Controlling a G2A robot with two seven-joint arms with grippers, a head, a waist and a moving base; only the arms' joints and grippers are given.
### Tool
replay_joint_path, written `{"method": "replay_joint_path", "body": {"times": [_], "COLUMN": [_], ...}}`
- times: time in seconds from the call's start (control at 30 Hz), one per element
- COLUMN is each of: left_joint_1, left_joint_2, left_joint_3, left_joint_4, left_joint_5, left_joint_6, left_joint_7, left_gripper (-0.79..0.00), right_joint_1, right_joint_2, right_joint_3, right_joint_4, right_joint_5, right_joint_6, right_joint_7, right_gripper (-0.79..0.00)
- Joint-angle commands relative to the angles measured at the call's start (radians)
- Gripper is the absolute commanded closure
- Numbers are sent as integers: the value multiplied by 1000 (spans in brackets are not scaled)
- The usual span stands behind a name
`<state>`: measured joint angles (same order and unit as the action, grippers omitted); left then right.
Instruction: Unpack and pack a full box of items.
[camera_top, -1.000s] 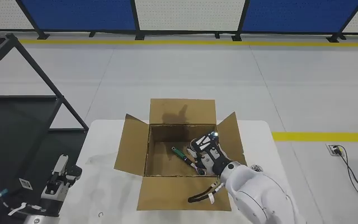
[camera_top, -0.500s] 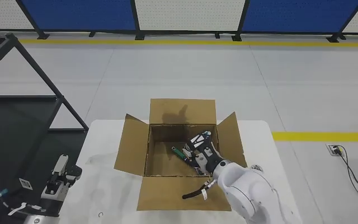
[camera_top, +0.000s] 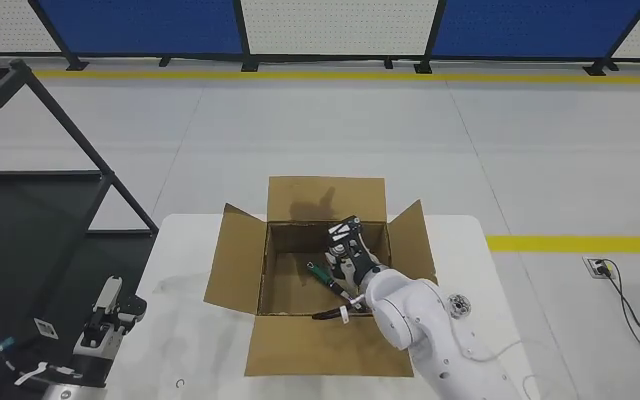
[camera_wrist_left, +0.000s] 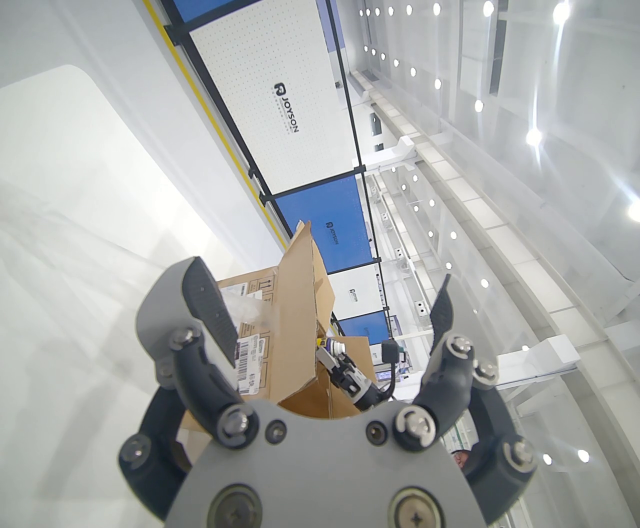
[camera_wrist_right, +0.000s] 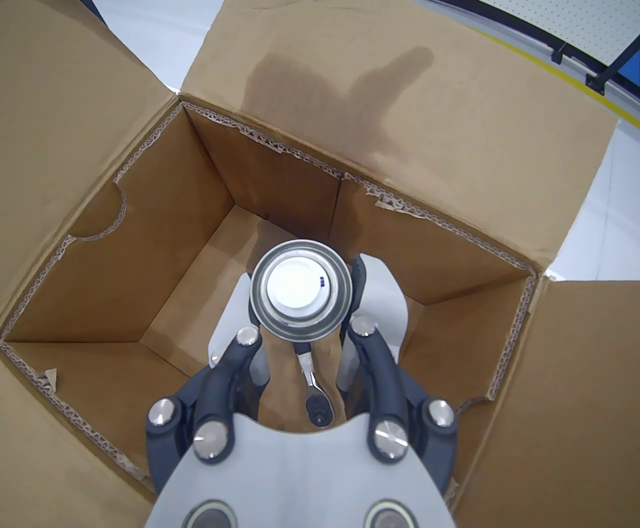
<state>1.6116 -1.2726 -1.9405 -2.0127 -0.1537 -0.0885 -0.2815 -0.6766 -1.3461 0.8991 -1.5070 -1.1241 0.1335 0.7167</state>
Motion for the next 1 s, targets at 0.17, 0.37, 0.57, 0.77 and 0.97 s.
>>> {"method": "replay_joint_path", "body": {"times": [0.17, 0.37, 0.57, 0.77, 0.97], "left_joint_1": [0, 0, 0, 0, 0], "left_joint_2": [0, 0, 0, 0, 0], "left_joint_3": [0, 0, 0, 0, 0], "left_joint_4": [0, 0, 0, 0, 0], "left_joint_5": [0, 0, 0, 0, 0], "left_joint_6": [0, 0, 0, 0, 0], "left_joint_7": [0, 0, 0, 0, 0], "left_gripper": [-785, -785, -785, -785, -785], "right_joint_1": [-22, -8, 61, 86, 86], "right_joint_2": [-2, -10, -41, -55, -55], "right_joint_3": [24, 29, -8, -20, -20], "right_joint_4": [1, 52, 192, 245, 245], "right_joint_5": [-8, -20, 9, 35, 35], "right_joint_6": [-6, 10, 48, 59, 59], "right_joint_7": [-1, 13, 13, 5, 5], "right_gripper": [0, 0, 0, 0, 0]}}
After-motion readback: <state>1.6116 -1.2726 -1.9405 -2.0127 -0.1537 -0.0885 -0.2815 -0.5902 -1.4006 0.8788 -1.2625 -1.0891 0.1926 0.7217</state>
